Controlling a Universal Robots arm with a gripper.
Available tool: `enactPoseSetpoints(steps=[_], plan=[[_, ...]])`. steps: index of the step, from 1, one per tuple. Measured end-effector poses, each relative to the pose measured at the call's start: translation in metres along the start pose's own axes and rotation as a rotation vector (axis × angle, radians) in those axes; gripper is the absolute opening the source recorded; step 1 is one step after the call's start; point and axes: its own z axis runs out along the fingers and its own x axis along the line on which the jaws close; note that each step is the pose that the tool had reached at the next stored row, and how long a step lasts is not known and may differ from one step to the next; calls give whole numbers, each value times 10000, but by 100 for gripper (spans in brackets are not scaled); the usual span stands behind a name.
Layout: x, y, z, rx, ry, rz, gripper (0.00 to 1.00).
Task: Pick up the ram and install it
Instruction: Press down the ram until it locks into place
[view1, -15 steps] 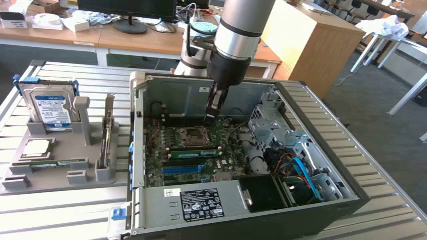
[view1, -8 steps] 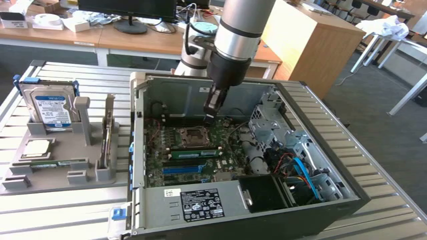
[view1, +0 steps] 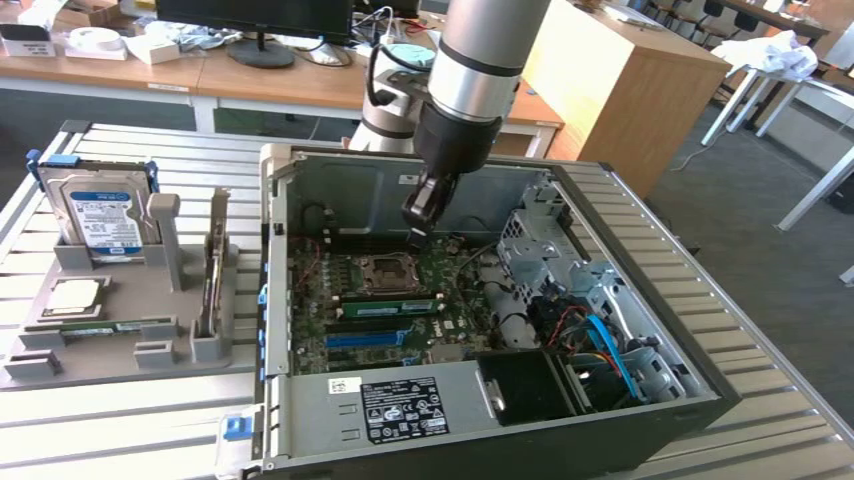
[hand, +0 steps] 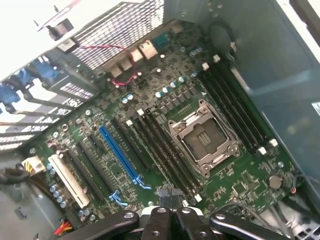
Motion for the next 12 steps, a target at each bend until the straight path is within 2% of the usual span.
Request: enactPoseSetpoints(steps=[12], plan=[[3, 3, 12, 25, -66, 1671, 10]])
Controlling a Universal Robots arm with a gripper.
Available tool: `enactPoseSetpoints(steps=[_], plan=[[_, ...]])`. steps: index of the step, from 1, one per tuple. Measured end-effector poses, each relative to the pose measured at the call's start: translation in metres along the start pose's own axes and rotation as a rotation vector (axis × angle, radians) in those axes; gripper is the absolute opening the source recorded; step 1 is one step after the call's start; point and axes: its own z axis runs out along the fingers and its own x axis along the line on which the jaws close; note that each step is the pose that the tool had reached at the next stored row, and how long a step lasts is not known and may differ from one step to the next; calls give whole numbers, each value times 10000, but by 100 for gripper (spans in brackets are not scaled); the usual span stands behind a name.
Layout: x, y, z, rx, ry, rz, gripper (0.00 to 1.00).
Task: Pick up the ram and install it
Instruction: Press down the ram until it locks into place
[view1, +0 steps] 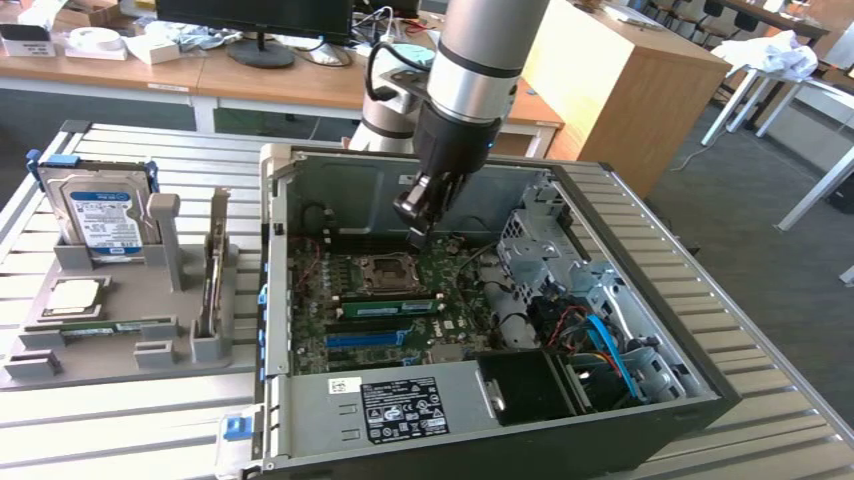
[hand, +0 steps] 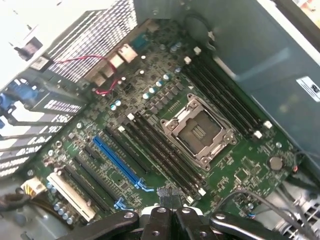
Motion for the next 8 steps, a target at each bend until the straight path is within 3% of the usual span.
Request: enactPoseSetpoints(steps=[8], plan=[[3, 2, 9, 18, -46, 1200, 10]])
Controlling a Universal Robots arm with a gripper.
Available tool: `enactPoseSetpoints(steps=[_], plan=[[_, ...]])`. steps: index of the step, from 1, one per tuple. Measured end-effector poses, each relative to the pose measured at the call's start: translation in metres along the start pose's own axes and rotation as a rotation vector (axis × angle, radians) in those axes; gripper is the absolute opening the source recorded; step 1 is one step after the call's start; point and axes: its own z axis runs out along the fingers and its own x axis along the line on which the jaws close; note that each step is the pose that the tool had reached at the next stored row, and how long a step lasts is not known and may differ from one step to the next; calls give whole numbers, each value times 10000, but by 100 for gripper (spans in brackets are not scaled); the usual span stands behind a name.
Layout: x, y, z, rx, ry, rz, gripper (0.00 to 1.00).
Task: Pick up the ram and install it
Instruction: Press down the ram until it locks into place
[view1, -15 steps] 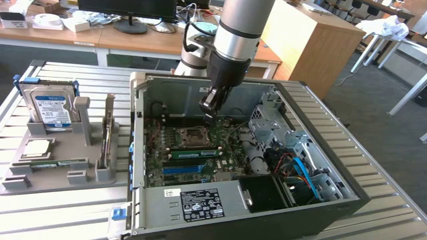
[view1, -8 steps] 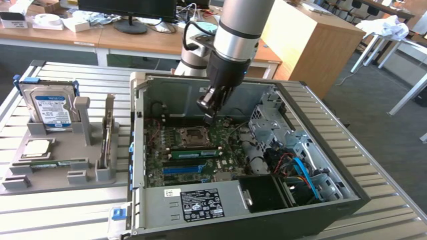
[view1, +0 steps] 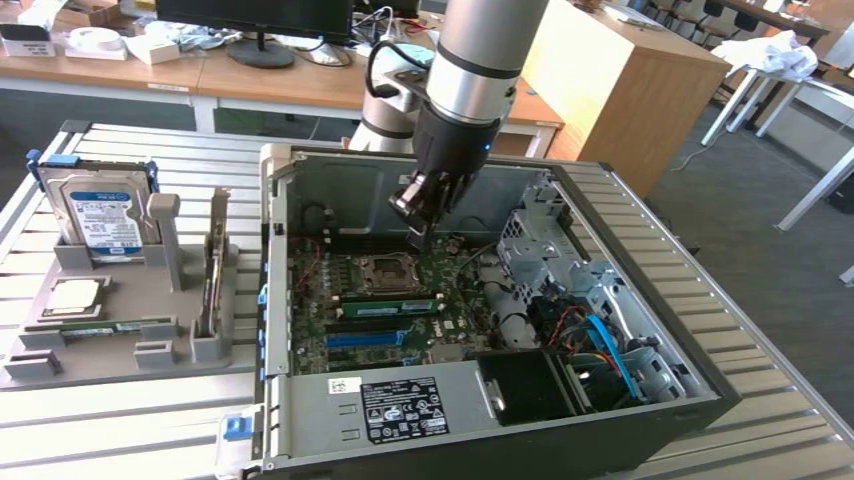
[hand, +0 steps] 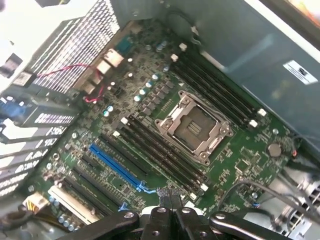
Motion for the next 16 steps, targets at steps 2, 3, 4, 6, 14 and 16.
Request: enactPoseSetpoints(steps=[2, 3, 4, 6, 14, 16], plan=[[0, 0, 2, 5, -12, 320, 10], [0, 0, 3, 7, -18, 480, 10], [1, 0, 4, 10, -25, 651, 10], [1, 0, 7, 14, -37, 972, 10], [4, 2, 14, 33, -86, 2230, 10], [4, 3, 16, 38, -98, 2538, 10]])
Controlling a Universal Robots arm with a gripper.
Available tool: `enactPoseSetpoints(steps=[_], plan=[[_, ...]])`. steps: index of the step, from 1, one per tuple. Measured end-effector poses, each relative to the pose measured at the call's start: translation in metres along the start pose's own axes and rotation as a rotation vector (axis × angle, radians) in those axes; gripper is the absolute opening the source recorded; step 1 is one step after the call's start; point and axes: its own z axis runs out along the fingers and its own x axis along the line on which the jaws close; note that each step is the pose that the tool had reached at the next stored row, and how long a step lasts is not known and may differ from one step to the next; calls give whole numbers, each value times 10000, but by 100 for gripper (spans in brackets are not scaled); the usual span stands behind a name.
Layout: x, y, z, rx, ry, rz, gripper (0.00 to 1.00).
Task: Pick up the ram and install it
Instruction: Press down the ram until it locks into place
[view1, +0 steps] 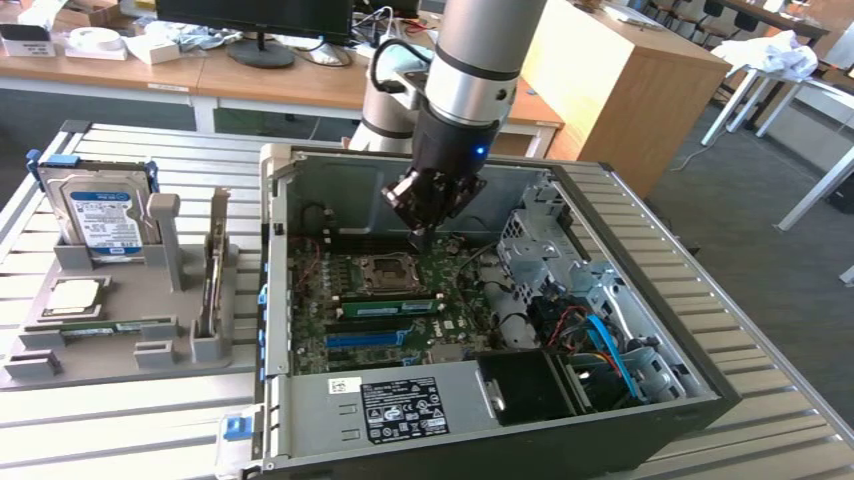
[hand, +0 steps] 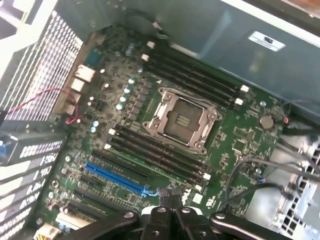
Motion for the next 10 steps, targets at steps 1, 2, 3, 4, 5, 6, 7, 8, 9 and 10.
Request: enactPoseSetpoints(steps=[1, 2, 3, 4, 5, 6, 7, 8, 9, 10], plan=[[0, 0, 1, 2, -6, 153, 10], [1, 0, 2, 5, -12, 317, 10], [1, 0, 3, 7, -19, 470, 10], [2, 0, 4, 9, -24, 626, 10], [2, 1, 5, 11, -31, 780, 10], [3, 1, 7, 13, -37, 943, 10], [3, 1, 8, 16, -43, 1097, 10], [4, 1, 9, 19, -49, 1264, 10], [4, 1, 11, 20, -55, 1419, 10], [4, 1, 12, 23, -61, 1576, 10]])
